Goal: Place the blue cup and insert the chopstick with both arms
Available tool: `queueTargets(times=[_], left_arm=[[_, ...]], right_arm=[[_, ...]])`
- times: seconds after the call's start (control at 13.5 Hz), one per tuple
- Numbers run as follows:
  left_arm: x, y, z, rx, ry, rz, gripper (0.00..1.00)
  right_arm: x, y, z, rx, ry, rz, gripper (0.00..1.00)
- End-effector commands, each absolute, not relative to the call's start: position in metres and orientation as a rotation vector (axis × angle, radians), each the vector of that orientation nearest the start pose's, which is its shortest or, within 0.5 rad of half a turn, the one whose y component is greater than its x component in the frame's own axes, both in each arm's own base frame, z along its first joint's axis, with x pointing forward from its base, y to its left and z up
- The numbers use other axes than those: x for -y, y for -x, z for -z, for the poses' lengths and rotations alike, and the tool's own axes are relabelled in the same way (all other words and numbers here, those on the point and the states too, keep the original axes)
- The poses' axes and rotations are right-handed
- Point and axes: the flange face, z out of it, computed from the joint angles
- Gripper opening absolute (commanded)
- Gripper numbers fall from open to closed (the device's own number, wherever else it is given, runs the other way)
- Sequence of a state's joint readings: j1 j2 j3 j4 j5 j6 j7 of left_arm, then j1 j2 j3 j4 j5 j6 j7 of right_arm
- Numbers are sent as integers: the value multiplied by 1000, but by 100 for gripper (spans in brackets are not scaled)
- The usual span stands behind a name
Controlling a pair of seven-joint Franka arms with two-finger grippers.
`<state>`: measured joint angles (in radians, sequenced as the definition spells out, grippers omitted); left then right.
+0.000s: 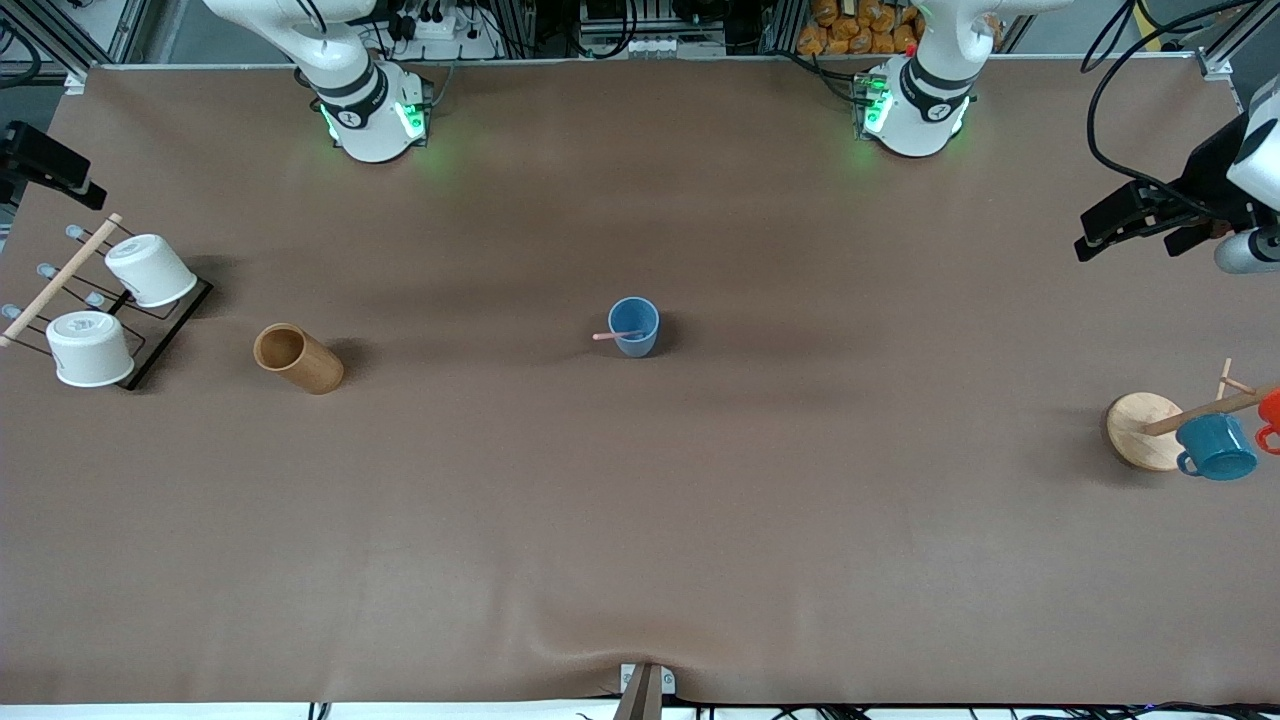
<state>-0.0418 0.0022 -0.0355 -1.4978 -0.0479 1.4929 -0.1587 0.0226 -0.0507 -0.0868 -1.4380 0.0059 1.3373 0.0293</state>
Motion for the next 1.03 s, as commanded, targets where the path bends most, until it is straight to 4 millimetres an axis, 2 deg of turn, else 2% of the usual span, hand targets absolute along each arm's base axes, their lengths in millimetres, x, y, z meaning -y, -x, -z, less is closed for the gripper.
queueTargets(times=[0.0, 0.74, 0.96], left_arm=[[47, -539, -658, 112, 3192, -34, 100], [47, -537, -656, 93, 3161, -60, 100], [43, -537, -656, 28, 3116, -54, 100]], right_arm=[[34, -507, -700, -161, 3152, -63, 100], [36, -507, -701, -130, 3165, -64, 100], [39, -506, -703, -139, 3163, -50, 100]])
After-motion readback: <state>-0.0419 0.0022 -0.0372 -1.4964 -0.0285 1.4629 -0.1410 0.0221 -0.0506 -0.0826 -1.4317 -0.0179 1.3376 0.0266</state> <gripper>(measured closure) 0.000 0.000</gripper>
